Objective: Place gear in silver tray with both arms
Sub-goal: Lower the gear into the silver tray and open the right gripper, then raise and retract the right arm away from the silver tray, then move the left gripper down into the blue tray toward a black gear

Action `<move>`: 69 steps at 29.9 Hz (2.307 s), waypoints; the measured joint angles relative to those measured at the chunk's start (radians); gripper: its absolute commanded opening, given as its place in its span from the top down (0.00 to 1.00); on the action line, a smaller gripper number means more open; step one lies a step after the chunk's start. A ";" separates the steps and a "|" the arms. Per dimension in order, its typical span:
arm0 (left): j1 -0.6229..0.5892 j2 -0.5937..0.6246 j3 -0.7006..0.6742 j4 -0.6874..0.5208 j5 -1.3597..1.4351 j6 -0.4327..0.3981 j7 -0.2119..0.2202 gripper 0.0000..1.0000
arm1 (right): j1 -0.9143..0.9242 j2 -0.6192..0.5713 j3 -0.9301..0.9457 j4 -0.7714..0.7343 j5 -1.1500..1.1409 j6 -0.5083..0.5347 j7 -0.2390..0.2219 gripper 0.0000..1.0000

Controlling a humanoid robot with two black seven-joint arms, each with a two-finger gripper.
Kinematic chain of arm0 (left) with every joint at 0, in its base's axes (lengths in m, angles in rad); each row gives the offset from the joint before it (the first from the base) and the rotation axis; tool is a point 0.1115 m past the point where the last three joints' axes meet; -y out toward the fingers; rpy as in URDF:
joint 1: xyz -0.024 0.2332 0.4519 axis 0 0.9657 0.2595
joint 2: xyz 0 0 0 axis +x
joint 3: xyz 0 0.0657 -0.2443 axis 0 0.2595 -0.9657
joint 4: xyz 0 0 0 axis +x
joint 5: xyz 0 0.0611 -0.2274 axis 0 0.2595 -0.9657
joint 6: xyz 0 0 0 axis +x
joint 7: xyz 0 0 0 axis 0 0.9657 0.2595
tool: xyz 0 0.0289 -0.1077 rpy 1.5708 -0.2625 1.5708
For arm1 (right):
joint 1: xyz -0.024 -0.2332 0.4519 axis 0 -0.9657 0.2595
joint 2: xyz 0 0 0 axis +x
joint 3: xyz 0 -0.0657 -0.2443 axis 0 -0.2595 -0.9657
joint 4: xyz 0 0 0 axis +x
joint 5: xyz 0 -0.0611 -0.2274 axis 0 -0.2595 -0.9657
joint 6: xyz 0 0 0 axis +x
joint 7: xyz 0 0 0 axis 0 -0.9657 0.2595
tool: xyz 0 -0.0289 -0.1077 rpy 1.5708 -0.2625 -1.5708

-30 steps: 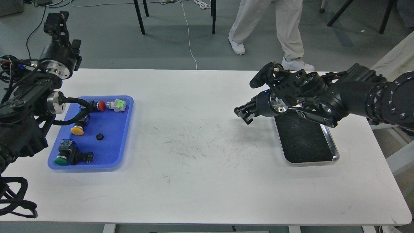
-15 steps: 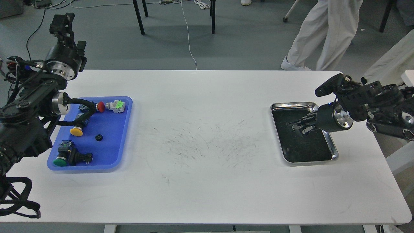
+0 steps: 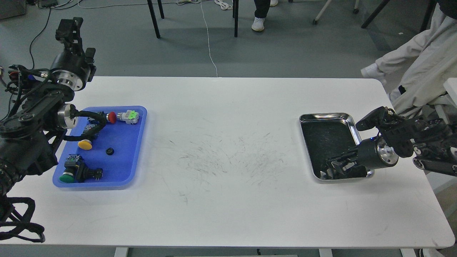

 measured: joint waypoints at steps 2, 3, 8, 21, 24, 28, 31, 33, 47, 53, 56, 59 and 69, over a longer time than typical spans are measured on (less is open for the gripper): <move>0.001 0.000 0.000 0.000 0.000 0.000 0.000 0.02 | 0.000 -0.004 0.000 -0.004 0.000 0.000 0.000 0.95; 0.001 0.000 0.000 0.000 0.000 0.000 0.000 0.02 | -0.001 -0.006 0.000 -0.005 0.000 0.000 0.000 0.92; 0.001 0.000 0.000 0.001 0.000 0.000 0.000 0.02 | -0.005 -0.007 0.001 -0.007 0.000 -0.001 -0.001 0.70; 0.003 0.004 0.000 0.001 0.000 -0.001 0.000 0.02 | -0.009 -0.010 0.032 -0.005 0.008 -0.001 -0.002 0.39; 0.008 0.004 0.000 -0.001 0.001 -0.001 0.001 0.02 | -0.003 -0.019 0.065 -0.006 0.015 -0.001 -0.003 0.36; 0.015 0.020 0.007 -0.009 0.002 -0.003 0.010 0.02 | -0.002 -0.057 0.175 -0.006 0.019 0.009 -0.008 0.32; 0.015 0.055 0.043 -0.017 0.002 -0.003 0.017 0.02 | -0.006 -0.094 0.272 0.001 0.030 0.015 -0.012 0.31; 0.015 0.076 0.065 -0.036 0.002 0.002 0.028 0.02 | -0.008 -0.113 0.323 0.006 0.063 0.019 -0.014 0.30; 0.070 0.148 0.040 -0.095 -0.192 0.057 0.121 0.02 | -0.070 -0.126 0.584 0.020 0.400 0.016 -0.024 0.10; 0.146 0.136 0.018 -0.146 -0.214 0.005 0.115 0.02 | -0.124 -0.129 0.737 0.021 0.641 0.012 -0.034 0.08; 0.199 0.146 0.018 -0.211 -0.204 -0.047 0.114 0.02 | -0.152 -0.129 0.793 0.013 0.712 -0.015 -0.035 0.08; 0.257 0.189 0.011 -0.309 -0.185 -0.068 0.115 0.02 | -0.193 -0.129 0.869 0.014 0.756 -0.040 -0.035 0.08; 0.300 0.277 0.105 -0.447 -0.116 -0.087 0.127 0.02 | -0.316 -0.118 1.027 0.008 0.851 -0.051 -0.035 0.07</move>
